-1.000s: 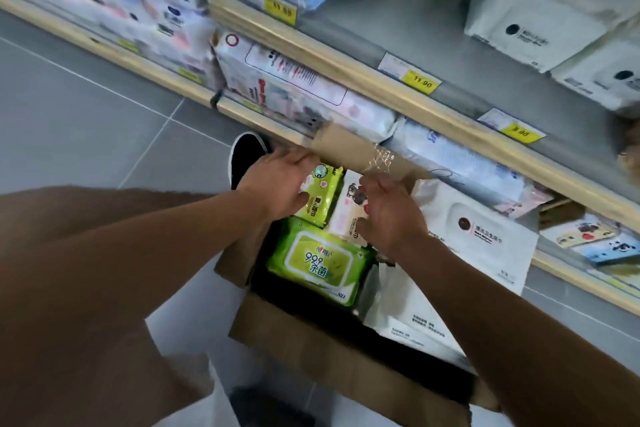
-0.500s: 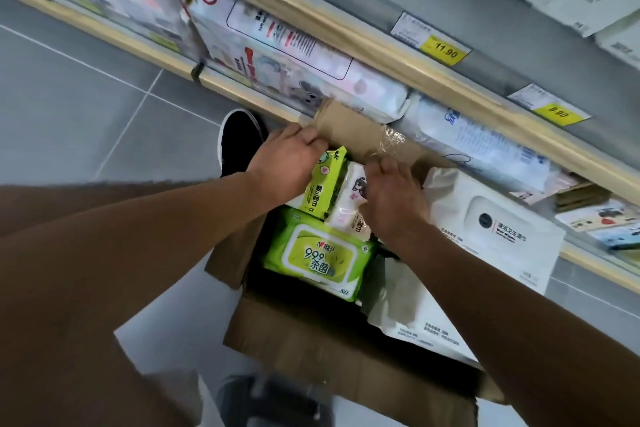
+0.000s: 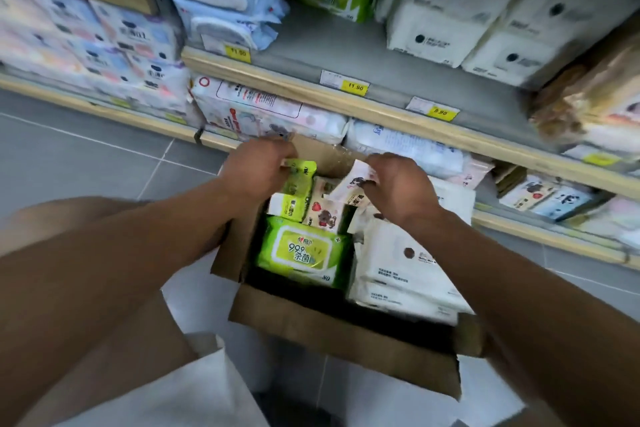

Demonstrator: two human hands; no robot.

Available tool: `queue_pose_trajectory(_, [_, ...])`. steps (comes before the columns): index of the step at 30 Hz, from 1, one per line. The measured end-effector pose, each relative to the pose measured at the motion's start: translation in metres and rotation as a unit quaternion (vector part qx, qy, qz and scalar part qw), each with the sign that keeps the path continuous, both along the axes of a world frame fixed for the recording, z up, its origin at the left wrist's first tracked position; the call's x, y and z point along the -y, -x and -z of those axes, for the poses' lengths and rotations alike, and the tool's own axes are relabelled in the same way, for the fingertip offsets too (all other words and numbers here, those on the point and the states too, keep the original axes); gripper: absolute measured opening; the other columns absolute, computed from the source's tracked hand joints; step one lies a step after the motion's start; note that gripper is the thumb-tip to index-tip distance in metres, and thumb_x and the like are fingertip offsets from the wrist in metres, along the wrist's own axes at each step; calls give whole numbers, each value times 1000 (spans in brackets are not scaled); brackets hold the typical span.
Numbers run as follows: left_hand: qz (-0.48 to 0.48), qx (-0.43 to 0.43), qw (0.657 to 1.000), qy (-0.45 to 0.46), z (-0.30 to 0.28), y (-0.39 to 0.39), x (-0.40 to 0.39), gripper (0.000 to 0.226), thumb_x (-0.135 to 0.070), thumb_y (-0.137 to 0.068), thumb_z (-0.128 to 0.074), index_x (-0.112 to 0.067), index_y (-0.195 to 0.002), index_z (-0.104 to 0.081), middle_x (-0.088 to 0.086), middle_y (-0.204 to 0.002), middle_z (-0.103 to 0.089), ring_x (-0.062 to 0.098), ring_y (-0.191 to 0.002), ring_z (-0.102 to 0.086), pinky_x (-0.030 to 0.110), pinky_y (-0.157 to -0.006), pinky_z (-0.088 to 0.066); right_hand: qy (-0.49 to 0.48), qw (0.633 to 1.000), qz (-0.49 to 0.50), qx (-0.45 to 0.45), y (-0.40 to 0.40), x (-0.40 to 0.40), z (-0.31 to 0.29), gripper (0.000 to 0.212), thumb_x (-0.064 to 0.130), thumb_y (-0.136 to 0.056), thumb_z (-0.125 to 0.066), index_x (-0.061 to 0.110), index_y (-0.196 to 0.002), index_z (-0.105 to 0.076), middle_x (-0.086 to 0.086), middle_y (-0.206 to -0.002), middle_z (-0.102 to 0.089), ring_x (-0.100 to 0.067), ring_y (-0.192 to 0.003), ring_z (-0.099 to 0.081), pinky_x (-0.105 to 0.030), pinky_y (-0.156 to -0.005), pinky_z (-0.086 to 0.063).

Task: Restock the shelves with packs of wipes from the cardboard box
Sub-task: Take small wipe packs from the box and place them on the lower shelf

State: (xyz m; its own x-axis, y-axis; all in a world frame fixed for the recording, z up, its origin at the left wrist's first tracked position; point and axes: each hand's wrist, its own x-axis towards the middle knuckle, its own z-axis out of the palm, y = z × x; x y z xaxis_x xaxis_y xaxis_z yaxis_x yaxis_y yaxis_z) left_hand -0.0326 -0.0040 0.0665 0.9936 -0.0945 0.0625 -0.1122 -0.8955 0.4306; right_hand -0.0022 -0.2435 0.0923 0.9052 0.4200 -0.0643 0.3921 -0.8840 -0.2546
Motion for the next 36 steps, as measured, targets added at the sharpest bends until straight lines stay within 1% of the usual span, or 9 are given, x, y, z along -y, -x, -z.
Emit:
queue_pose_trajectory(5, [21, 57, 998, -6, -51, 8, 49, 21, -13, -78, -67, -15, -99, -70, 11, -94, -64, 34, -90, -60, 40, -75, -50, -38, 995, 36, 89, 19, 64, -47, 11, 18, -82, -60, 11, -89, -56, -13, -89, -61, -36, -87, -58, -38, -64, -47])
queue_pose_trajectory(9, [47, 94, 994, 17, -79, 5, 108, 22, -11, -75, -66, -17, -96, -71, 7, -93, -66, 33, -89, -62, 41, -76, -51, -42, 990, 84, 101, 38, 130, -66, 14, 13, -78, -56, 16, -77, -43, -11, -80, -56, -36, -78, -57, -38, -61, -47])
queue_pose_trajectory(13, [102, 114, 988, 36, -94, 2, 184, 25, -10, -76, -65, -13, -100, -71, 9, -97, -67, 34, -94, -61, 40, -81, -50, -23, 983, 141, 111, 55, 201, -60, 6, 10, -78, -55, 13, -83, -53, -16, -88, -62, -36, -82, -59, -34, -61, -43])
queue_pose_trajectory(16, [143, 120, 981, 56, -94, -1, 238, 24, -12, -76, -65, -15, -99, -71, 8, -96, -67, 33, -92, -61, 40, -79, -50, -10, 980, 168, 106, 63, 252, -48, 12, 8, -77, -55, 10, -88, -59, -17, -88, -60, -37, -84, -59, -36, -61, -45])
queue_pose_trajectory(19, [174, 119, 974, 82, -84, -9, 288, 23, -11, -77, -68, -14, -100, -70, 8, -95, -67, 31, -91, -61, 39, -79, -50, -13, 972, 208, 109, 67, 297, -34, 16, 8, -77, -54, 13, -88, -64, -13, -88, -59, -37, -86, -58, -38, -62, -51])
queue_pose_trajectory(24, [201, 111, 968, 99, -55, -31, 359, 20, -18, -76, -65, -17, -96, -69, 4, -93, -66, 28, -86, -62, 40, -74, -51, -10, 956, 262, 133, 55, 358, -6, 21, 6, -80, -56, 13, -94, -70, -12, -91, -61, -37, -89, -57, -37, -64, -50])
queue_pose_trajectory(29, [179, 82, 976, 93, -11, -68, 420, 12, -15, -75, -67, -20, -86, -66, 0, -89, -63, 25, -85, -60, 37, -72, -49, -17, 941, 304, 145, 22, 403, 35, 23, 5, -80, -57, 11, -98, -71, -12, -94, -63, -38, -91, -57, -39, -66, -53])
queue_pose_trajectory(33, [155, 70, 981, 91, 35, -105, 460, 18, -12, -75, -67, -16, -93, -69, 5, -94, -65, 27, -88, -61, 36, -73, -48, -32, 936, 317, 151, -11, 433, 71, 21, 3, -80, -56, 9, -93, -70, -12, -90, -61, -39, -89, -56, -42, -66, -53])
queue_pose_trajectory(36, [133, 60, 984, 99, 68, -130, 485, 18, -10, -76, -67, -14, -93, -69, 8, -97, -65, 29, -89, -60, 33, -70, -44, -42, 929, 329, 165, -39, 452, 100, 24, 4, -82, -57, 11, -99, -73, -12, -95, -64, -40, -91, -58, -44, -71, -55])
